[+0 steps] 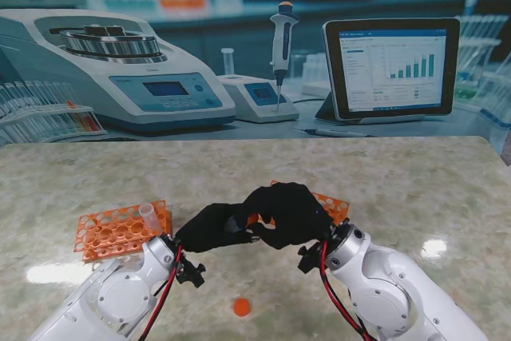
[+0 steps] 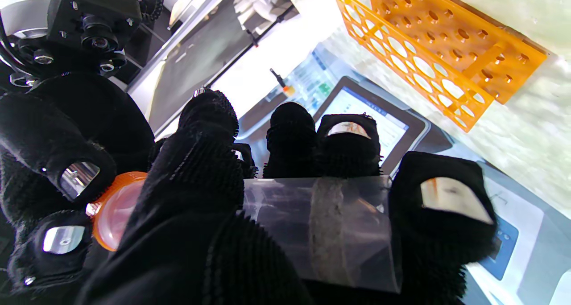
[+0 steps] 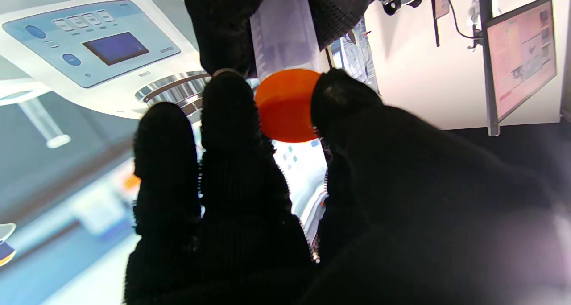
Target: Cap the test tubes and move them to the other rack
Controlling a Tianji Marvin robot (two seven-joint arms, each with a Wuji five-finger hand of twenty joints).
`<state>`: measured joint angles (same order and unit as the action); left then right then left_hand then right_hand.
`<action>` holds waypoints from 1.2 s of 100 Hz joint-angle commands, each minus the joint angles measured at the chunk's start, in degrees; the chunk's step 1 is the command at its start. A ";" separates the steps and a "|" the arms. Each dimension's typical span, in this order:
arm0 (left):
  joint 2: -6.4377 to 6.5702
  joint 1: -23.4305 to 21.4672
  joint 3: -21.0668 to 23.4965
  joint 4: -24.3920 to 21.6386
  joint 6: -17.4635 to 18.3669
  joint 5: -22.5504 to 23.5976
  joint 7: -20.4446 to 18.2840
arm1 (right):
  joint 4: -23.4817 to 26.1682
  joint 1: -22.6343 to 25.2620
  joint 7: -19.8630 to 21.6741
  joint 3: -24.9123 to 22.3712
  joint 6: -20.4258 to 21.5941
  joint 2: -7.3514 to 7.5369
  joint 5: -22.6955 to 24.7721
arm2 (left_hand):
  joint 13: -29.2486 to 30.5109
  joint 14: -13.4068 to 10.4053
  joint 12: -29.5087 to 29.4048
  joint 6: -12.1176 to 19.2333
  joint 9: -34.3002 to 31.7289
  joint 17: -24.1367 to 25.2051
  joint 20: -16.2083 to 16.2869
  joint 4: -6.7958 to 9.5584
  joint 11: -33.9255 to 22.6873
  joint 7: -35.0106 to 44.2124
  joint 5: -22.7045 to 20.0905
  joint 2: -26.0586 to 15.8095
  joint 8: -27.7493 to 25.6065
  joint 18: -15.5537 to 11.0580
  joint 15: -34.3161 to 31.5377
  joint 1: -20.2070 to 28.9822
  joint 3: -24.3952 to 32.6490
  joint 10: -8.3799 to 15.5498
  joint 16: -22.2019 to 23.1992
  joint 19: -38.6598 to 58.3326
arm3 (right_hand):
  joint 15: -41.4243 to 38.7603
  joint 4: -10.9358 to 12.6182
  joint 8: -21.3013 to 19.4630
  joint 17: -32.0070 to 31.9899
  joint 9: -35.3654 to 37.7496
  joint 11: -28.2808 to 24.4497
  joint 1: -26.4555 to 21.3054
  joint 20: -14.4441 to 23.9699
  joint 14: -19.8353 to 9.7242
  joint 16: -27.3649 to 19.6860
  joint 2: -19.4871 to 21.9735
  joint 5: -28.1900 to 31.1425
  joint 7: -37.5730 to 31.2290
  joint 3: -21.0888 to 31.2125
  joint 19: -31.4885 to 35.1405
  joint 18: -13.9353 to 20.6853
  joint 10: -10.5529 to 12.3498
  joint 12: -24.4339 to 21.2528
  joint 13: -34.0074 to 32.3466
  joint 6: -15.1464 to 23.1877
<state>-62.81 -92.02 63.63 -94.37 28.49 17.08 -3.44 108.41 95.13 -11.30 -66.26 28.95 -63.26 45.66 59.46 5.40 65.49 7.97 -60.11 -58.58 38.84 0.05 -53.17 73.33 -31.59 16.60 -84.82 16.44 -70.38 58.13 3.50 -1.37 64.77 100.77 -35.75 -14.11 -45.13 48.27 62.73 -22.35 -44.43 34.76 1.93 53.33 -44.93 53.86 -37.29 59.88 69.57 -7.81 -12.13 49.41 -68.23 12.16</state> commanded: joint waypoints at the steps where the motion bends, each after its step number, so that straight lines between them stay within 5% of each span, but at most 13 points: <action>1: -0.28 -0.01 -0.28 -1.21 0.14 0.07 -0.17 | -0.83 0.07 0.39 1.05 0.26 -0.01 0.35 | 0.57 -0.62 -0.27 2.83 -0.29 -2.55 -0.44 0.29 0.22 2.06 -0.37 -4.27 -2.84 -2.72 -0.75 0.73 -0.08 2.53 0.69 4.90 | -2.18 4.25 -0.18 -0.09 6.00 -6.20 -8.97 0.80 -0.85 0.22 5.30 1.10 0.22 7.53 -0.31 1.10 13.96 0.63 -1.12 0.66; 120: -0.31 -0.07 -0.41 -1.42 -0.36 0.27 -0.06 | -2.90 -2.14 -2.54 3.81 1.72 0.59 7.24 | 0.55 -0.64 -0.24 2.85 -0.24 -2.51 -0.52 0.29 0.20 2.06 -0.37 -4.24 -2.83 -2.72 -0.72 0.78 -0.14 2.52 0.72 4.90 | 2.05 5.05 4.00 -5.97 1.66 -1.75 -8.09 -0.38 0.45 -1.70 4.85 -3.26 2.78 2.18 -4.30 0.94 13.06 -2.24 4.08 -0.21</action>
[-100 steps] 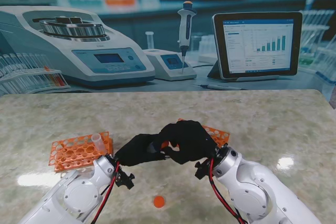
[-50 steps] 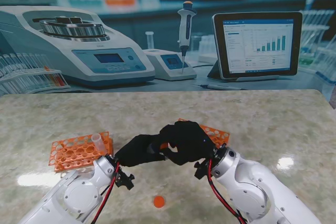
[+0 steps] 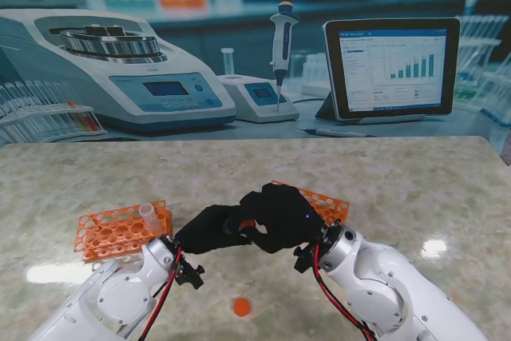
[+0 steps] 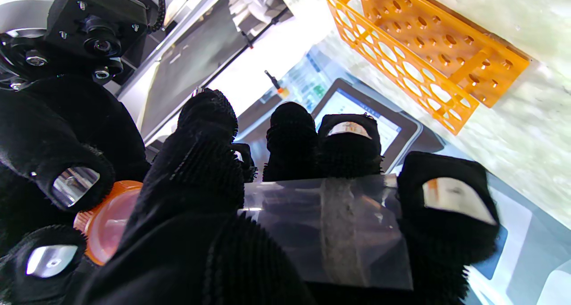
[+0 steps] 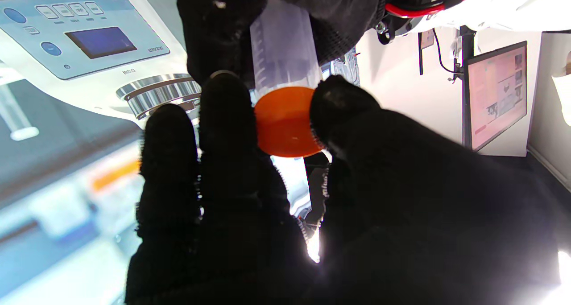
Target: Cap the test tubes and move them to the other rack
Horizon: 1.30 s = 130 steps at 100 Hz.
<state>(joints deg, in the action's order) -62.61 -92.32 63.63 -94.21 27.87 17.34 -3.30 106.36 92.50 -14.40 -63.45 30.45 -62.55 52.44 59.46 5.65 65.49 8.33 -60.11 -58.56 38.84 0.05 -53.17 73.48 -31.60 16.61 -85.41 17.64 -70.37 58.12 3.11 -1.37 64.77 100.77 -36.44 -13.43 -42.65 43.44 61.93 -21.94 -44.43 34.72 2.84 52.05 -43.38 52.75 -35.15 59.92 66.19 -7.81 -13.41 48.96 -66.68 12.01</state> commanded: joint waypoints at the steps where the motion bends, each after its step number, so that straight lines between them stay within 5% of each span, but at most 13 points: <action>1: -0.51 0.23 -0.40 -1.57 0.25 0.01 -0.19 | -0.88 0.47 0.53 1.03 0.22 -0.12 0.50 | 0.55 -0.89 -0.24 2.49 -0.24 -2.52 -0.52 0.30 0.20 1.90 -0.35 -4.27 -2.24 -3.91 -0.73 0.81 0.27 2.52 0.72 4.90 | 2.84 4.41 1.62 -1.26 2.36 -2.06 -8.09 -0.36 -0.43 -0.47 3.31 -2.22 0.63 2.06 -0.98 0.94 14.30 -1.84 2.66 -0.11; 58: -0.53 0.24 -0.42 -1.58 0.02 0.02 -0.18 | -1.39 -0.12 -1.49 1.53 -0.02 0.02 3.09 | 0.55 -0.89 -0.26 2.52 -0.28 -2.43 -0.55 0.31 0.22 1.91 -0.39 -4.26 -2.23 -3.85 -0.72 0.76 0.26 2.58 0.72 4.77 | 8.69 4.23 5.19 -9.02 -0.76 2.62 -6.39 -1.78 -0.12 -3.37 3.06 -5.23 1.21 0.97 -3.78 -1.51 14.34 -5.08 7.21 -0.09; 130: -0.49 0.67 -0.71 -1.36 -0.58 -0.21 -0.59 | 1.12 -0.09 -0.51 1.46 -0.21 0.36 4.71 | 0.55 -0.89 -0.26 2.48 -0.27 -2.40 -0.53 0.32 0.22 1.90 -0.38 -4.20 -2.21 -3.79 -0.72 0.83 0.28 2.48 0.72 4.70 | 8.68 3.32 4.12 -7.18 0.52 2.55 -10.31 -2.20 -0.65 -3.38 5.90 -3.56 1.02 1.39 -2.26 1.31 14.95 -6.01 5.62 -0.06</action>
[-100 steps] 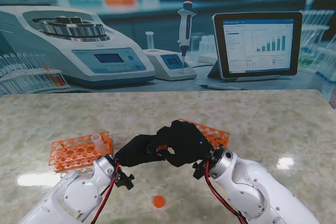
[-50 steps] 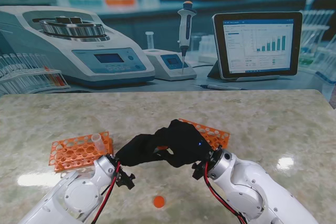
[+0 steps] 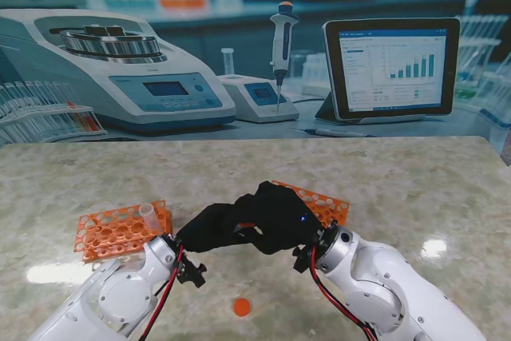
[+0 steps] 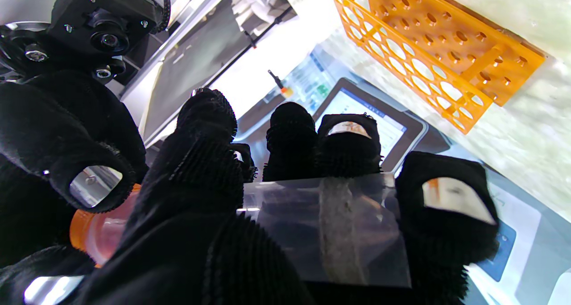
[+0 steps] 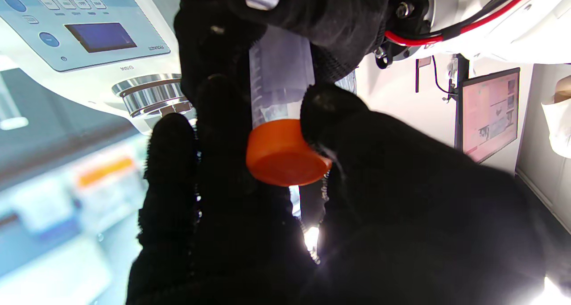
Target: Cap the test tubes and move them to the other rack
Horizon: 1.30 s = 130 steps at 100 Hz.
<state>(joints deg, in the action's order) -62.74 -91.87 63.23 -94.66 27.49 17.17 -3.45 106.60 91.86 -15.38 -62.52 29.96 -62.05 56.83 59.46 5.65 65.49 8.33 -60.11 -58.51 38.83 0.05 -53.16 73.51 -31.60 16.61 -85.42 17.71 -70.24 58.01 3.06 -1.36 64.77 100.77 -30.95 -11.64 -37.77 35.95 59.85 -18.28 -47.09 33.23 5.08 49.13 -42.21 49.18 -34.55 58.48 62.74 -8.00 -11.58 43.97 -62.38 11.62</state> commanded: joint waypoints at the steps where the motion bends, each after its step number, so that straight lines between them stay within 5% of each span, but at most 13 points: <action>1: -0.36 0.24 -0.32 -0.90 -0.19 -0.04 -0.45 | 0.90 0.54 0.49 0.54 0.29 -0.13 0.35 | 0.55 -0.89 -0.26 2.48 -0.27 -2.45 -0.53 0.33 0.21 1.88 -0.38 -4.21 -2.20 -3.87 -0.85 0.96 0.35 2.46 0.72 4.70 | 3.17 1.49 -0.81 0.33 2.62 -1.13 -7.68 -0.72 -2.87 -0.45 4.77 0.13 0.38 2.79 1.19 1.52 13.17 -1.05 1.28 0.35; 79: -0.12 0.58 -0.37 -1.06 -0.39 -0.19 -1.45 | 1.67 -1.22 5.86 1.00 1.47 0.62 0.23 | 0.39 -0.67 -0.20 2.39 -0.25 -2.47 -0.31 0.23 0.21 1.89 -0.42 -4.09 -2.17 -4.15 -0.99 1.03 0.36 2.29 0.86 5.19 | 5.36 1.18 -1.81 0.23 2.28 0.67 -8.48 -4.35 -3.28 -3.11 7.71 -0.52 1.73 0.90 0.58 2.35 13.11 -4.75 1.80 0.33; 130: -0.12 0.70 -0.41 -0.94 -0.23 -0.40 -1.55 | 1.37 -2.88 6.94 1.83 1.42 0.91 1.38 | 0.43 -0.68 -0.15 2.42 -0.26 -2.47 -0.25 0.17 0.26 1.87 -0.41 -4.08 -2.14 -4.19 -1.03 1.05 0.35 2.34 0.88 5.34 | 14.86 3.33 3.49 -8.36 -1.82 4.93 -2.27 -6.21 -2.80 -12.58 8.49 -4.96 5.52 -2.31 -5.52 -1.01 12.74 -11.43 8.79 -1.02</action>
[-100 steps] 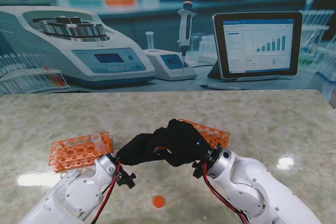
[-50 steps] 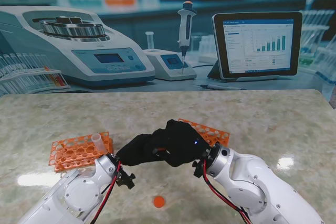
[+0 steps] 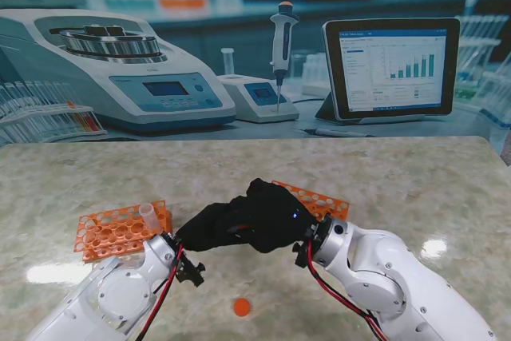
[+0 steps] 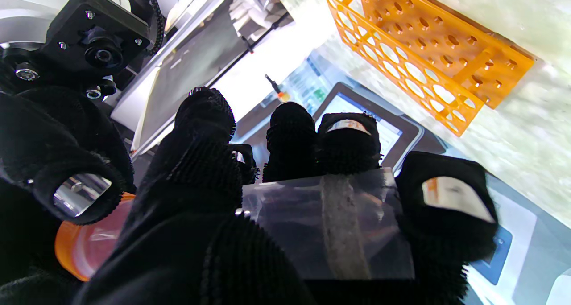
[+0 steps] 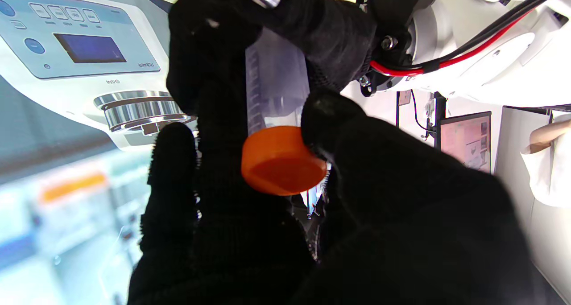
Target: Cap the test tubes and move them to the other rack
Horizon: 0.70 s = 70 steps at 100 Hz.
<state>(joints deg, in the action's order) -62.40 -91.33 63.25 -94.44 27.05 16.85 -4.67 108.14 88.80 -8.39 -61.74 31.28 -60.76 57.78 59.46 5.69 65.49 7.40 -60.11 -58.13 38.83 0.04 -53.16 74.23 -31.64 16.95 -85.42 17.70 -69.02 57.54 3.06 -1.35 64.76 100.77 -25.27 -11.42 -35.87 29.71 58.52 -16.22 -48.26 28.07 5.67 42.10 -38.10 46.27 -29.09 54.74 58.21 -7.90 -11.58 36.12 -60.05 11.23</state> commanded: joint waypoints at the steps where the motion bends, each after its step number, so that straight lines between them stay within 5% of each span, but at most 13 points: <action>1: -0.46 0.15 -0.43 -1.17 0.21 -0.07 -0.32 | -0.21 0.13 -0.14 1.09 0.08 -0.39 0.45 | 0.43 -0.73 -0.15 3.34 -0.27 -2.84 -0.25 0.17 0.25 1.15 -0.37 -4.44 -2.14 -4.18 -2.25 1.48 0.33 2.33 0.89 5.34 | 9.22 3.15 1.84 -2.31 -0.54 2.84 -0.93 -1.11 -3.42 -5.95 4.39 -2.15 -0.08 1.42 -0.98 -1.22 12.78 -3.62 6.55 -0.67; 12: -0.47 0.11 -0.40 -1.18 0.22 -0.07 -0.26 | -0.39 -0.18 -0.80 1.35 -0.03 -0.44 0.78 | 0.43 -0.73 -0.15 3.34 -0.27 -2.84 -0.25 0.17 0.26 1.15 -0.40 -4.43 -2.13 -4.18 -2.25 1.48 0.34 2.38 0.89 5.34 | 9.06 3.34 4.12 -4.75 -1.45 2.94 1.00 -2.13 -3.38 -10.92 4.69 -3.52 -1.18 0.67 -1.79 -2.88 12.68 -4.16 8.35 -0.74; 70: -0.50 0.30 -0.53 -0.94 0.17 -0.19 -0.26 | -0.43 -0.26 -2.07 1.57 -1.09 -0.50 1.76 | 0.43 -0.73 -0.16 3.37 -0.25 -2.83 -0.25 0.18 0.31 1.15 -0.37 -4.43 -2.09 -4.18 -2.25 1.45 0.36 2.42 0.89 5.33 | 11.17 3.54 6.92 -12.20 -4.39 3.65 8.24 -3.04 -1.81 -14.04 5.72 -6.84 -2.23 -4.26 -3.50 -7.29 12.63 -9.92 13.35 -1.01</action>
<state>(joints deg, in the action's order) -62.44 -90.95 63.28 -94.44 27.02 16.66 -4.49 107.72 88.28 -10.55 -60.83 30.53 -60.83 59.32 59.43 5.70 65.49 5.11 -60.11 -58.12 38.83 0.04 -53.14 74.36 -31.49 17.39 -85.43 17.69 -69.01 57.52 3.04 -1.33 64.76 100.77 -25.34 -8.80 -29.61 18.97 55.53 -12.63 -41.46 26.01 5.08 36.78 -33.66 42.10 -30.83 51.07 55.67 -13.66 -0.38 26.87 -55.87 10.74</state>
